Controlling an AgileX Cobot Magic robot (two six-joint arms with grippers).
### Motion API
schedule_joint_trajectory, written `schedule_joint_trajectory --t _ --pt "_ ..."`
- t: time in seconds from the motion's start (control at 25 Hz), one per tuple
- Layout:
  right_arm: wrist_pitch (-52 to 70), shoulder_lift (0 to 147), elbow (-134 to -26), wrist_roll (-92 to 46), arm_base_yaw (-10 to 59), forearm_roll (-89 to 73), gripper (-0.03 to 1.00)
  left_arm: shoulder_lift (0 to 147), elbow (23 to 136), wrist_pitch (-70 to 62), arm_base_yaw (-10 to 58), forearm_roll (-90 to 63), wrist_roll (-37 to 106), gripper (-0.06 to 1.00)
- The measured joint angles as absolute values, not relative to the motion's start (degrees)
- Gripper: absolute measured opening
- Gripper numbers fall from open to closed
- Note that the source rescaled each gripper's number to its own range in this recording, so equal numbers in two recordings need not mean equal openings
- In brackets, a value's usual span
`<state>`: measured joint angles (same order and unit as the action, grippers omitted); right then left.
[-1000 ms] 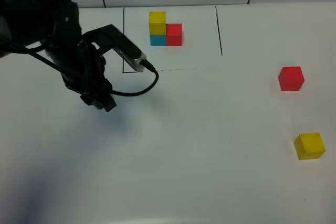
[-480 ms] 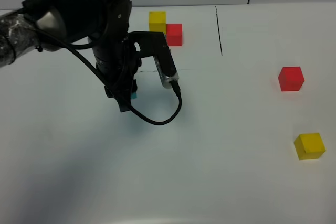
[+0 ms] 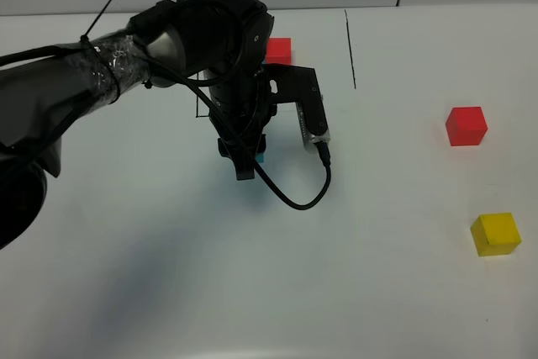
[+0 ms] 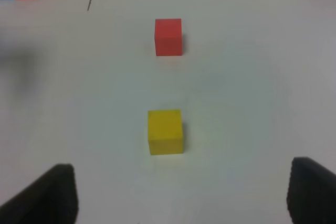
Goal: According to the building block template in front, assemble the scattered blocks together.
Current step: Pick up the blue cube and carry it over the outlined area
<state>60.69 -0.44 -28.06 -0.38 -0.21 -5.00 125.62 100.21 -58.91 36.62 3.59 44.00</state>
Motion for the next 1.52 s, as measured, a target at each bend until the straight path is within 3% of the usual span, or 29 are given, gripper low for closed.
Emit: schedule_joint_trajectory --t 1.52 --pt "60.62 -0.44 -28.06 0.0 -0.21 -5.0 0.65 133.12 101.39 -56.09 36.67 2.75 48.87 0.0"
